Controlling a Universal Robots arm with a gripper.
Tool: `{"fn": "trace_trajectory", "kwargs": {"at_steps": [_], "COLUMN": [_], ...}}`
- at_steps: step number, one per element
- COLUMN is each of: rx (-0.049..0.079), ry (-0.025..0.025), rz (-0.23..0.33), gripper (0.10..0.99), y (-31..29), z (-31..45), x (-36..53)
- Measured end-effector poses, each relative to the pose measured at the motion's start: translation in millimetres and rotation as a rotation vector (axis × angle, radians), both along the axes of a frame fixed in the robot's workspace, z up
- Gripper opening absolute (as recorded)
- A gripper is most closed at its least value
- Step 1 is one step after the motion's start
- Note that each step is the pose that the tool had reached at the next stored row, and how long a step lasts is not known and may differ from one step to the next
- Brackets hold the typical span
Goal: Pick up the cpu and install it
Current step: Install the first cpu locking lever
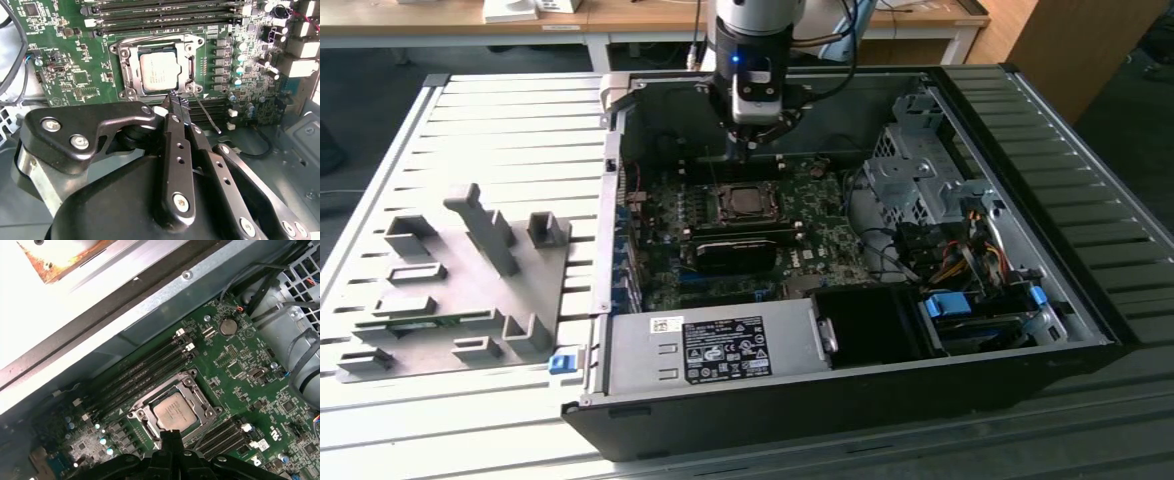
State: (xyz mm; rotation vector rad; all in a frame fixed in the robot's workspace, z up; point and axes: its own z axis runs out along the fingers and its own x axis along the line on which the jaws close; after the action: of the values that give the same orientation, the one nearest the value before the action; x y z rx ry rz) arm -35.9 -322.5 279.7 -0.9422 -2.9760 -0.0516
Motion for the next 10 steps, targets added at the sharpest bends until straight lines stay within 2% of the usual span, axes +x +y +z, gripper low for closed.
{"fn": "trace_trajectory", "kwargs": {"at_steps": [10], "rx": [0.0], "ry": [0.0], "rz": [0.056], "gripper": [0.106], "y": [0.0], "z": [0.0], "x": [0.0]}}
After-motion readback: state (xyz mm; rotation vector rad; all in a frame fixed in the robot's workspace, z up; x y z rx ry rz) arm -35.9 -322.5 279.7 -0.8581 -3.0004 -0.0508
